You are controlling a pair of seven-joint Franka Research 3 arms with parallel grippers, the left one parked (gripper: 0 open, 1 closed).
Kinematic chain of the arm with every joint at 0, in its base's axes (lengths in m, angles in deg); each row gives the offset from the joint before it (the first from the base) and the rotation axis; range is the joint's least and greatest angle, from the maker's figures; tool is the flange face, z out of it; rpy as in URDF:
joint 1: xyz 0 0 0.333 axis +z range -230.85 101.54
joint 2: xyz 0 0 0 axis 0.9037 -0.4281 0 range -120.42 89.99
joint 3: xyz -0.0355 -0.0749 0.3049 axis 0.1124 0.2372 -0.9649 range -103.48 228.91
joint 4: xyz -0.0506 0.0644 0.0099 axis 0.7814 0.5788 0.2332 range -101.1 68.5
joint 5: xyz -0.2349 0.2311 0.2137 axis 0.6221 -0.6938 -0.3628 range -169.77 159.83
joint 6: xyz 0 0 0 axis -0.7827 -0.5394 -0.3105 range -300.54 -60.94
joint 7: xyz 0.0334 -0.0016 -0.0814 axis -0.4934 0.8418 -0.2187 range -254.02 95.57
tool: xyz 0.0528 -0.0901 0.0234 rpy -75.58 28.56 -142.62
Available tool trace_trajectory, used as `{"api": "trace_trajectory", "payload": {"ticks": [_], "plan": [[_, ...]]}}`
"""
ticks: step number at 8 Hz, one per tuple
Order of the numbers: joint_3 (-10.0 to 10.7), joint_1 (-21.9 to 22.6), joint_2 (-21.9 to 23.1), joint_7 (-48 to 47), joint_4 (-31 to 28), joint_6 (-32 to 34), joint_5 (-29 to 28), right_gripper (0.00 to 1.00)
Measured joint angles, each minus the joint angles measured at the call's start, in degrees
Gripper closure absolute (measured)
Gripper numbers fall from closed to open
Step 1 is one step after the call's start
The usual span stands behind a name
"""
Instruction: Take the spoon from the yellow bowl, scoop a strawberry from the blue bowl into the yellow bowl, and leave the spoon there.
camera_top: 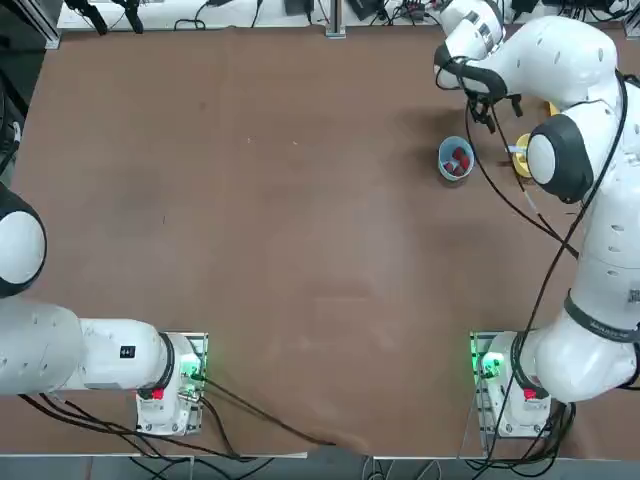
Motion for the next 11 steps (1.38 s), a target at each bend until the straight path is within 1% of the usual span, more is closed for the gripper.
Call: {"api": "trace_trajectory", "payload": {"ticks": [3, 6, 8, 11], "plan": [[0.1, 0.1, 0.0, 3.0, 0.5, 0.9, -0.2, 0.0], [0.9, -1.2, 1.4, 10.2, 7.0, 3.8, -2.3, 0.0], [1.2, -4.0, 3.4, 13.0, 11.0, 4.0, -6.0, 0.0], [1.2, -9.4, 7.8, 17.0, 13.0, 1.0, -12.4, 0.0]]}}
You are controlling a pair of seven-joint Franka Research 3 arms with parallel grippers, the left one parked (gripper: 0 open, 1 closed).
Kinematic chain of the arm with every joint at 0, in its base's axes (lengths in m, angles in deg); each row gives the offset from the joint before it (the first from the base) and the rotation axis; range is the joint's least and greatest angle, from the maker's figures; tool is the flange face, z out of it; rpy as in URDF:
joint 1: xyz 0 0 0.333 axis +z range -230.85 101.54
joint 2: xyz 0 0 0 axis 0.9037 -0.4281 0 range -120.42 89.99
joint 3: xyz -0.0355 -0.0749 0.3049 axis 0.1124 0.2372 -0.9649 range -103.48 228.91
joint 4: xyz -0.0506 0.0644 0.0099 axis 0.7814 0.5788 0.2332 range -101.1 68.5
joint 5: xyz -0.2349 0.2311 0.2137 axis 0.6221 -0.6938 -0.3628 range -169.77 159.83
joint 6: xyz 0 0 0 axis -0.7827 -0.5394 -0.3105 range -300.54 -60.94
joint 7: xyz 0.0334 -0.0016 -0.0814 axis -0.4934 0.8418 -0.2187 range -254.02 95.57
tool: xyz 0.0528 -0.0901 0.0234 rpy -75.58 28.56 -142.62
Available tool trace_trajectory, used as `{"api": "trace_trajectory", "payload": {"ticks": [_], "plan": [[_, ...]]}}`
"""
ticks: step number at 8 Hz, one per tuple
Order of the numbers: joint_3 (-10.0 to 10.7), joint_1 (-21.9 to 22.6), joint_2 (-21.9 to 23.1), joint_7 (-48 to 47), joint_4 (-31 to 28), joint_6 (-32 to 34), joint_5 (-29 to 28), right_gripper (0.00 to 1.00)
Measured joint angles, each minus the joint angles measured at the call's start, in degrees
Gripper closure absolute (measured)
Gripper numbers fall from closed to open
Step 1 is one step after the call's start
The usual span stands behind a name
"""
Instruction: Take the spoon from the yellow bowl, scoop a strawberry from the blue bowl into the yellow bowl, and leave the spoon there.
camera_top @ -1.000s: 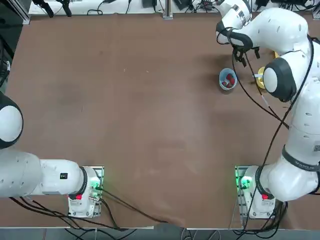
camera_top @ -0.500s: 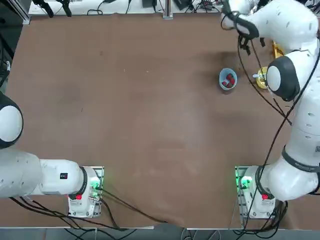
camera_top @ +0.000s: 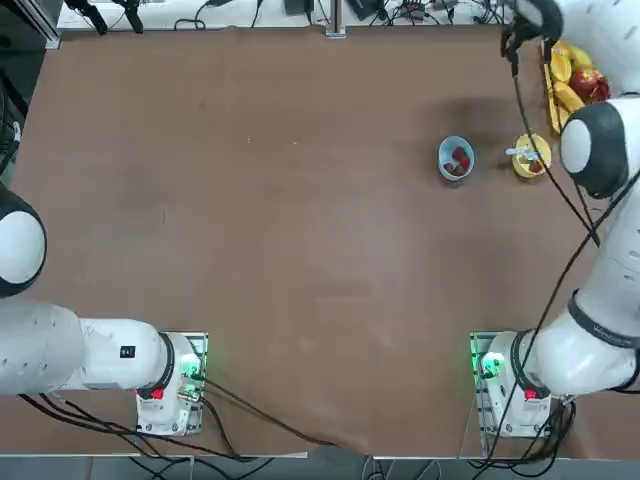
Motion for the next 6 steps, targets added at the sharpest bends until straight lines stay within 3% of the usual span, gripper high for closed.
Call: {"api": "trace_trajectory", "payload": {"ticks": [3, 6], "plan": [[0.0, -5.3, 4.7, 6.9, 0.4, -2.6, -5.5, 0.0], [0.0, -10.2, 10.9, 13.9, 0.4, -3.0, -15.0, 0.0]]}}
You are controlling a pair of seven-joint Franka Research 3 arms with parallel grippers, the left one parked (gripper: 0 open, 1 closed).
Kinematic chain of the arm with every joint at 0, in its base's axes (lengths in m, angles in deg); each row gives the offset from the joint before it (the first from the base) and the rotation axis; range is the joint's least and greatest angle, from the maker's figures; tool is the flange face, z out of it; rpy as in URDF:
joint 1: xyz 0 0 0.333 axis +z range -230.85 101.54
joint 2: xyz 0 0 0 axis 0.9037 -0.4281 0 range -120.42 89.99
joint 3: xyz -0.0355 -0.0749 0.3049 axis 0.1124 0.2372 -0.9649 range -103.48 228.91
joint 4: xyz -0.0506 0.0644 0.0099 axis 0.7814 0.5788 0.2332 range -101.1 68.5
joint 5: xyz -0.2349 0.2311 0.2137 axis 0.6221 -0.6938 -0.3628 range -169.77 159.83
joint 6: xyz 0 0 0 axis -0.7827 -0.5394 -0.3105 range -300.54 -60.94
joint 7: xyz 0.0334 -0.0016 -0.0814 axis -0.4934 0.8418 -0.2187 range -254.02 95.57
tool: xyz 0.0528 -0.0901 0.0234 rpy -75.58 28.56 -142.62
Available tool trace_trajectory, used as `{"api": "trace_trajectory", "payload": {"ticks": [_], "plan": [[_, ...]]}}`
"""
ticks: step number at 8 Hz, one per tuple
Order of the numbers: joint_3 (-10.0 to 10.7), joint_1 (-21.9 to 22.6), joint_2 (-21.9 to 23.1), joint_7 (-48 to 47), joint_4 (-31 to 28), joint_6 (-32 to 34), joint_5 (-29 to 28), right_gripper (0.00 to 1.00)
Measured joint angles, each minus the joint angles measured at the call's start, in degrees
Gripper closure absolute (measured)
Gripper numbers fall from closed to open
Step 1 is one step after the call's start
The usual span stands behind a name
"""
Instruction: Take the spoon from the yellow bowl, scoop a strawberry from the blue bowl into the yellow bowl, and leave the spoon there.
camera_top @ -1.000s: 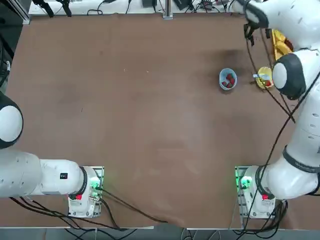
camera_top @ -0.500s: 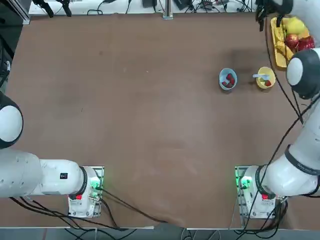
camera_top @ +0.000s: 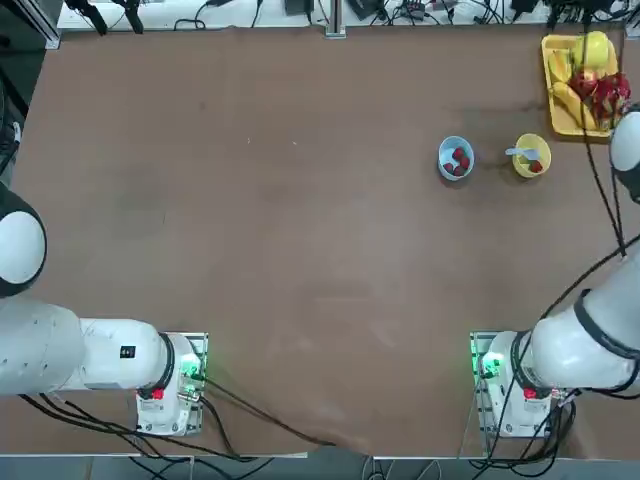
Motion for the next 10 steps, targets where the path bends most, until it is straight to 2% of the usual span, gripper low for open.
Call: {"api": "trace_trajectory", "payload": {"ticks": [2, 5, 8, 10], "plan": [[-0.5, -0.6, 4.5, 0.4, -2.6, -1.2, -1.4, 0.0], [-3.2, -0.3, 13.5, 0.3, -12.0, -3.5, -1.4, 0.0], [-3.5, 1.3, 24.5, 0.3, -25.7, -7.8, -1.4, 0.0], [-3.5, 2.8, 27.8, 0.3, -29.1, -8.2, -1.4, 0.0]]}}
